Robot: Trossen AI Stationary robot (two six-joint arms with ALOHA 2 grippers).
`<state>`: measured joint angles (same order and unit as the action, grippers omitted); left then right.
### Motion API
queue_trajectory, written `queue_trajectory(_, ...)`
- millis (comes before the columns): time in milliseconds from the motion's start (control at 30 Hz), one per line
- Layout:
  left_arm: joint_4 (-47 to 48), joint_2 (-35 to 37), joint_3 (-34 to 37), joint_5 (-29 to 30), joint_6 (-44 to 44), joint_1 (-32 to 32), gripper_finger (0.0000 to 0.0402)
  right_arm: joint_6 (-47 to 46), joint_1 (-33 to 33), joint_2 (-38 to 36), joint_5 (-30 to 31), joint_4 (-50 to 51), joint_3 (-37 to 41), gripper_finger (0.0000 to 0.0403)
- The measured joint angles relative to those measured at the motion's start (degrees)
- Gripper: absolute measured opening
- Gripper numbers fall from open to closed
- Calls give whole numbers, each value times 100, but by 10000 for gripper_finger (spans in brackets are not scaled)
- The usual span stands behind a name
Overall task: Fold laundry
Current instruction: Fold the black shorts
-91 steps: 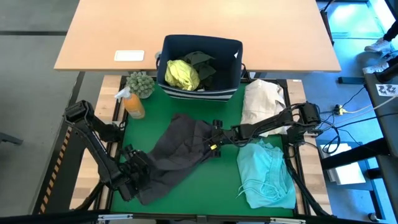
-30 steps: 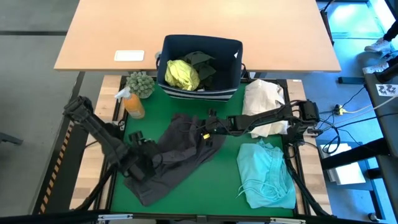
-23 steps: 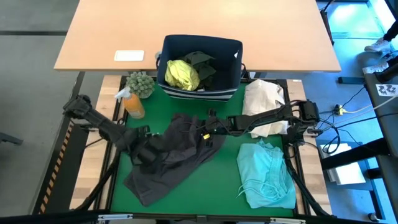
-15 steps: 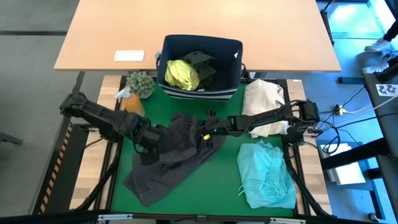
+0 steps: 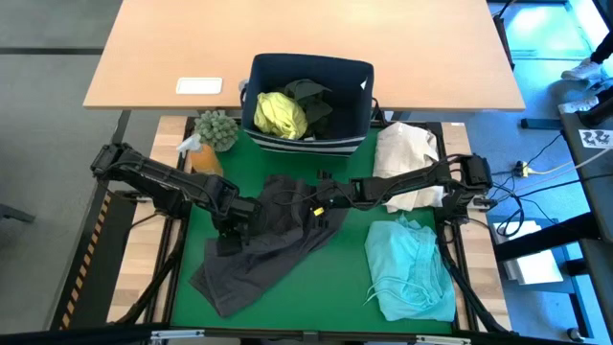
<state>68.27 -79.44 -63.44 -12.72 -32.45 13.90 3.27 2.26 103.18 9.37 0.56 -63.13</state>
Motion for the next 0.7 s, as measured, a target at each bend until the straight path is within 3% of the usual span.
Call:
queue_trajectory(400,94,0,0,-901,-824,640,213,4,0,0,26,-21,0,1)
queue_trajectory(700,300,0,2,-930,-2038,1422,186,31,-7,0,1109,-236,0,1)
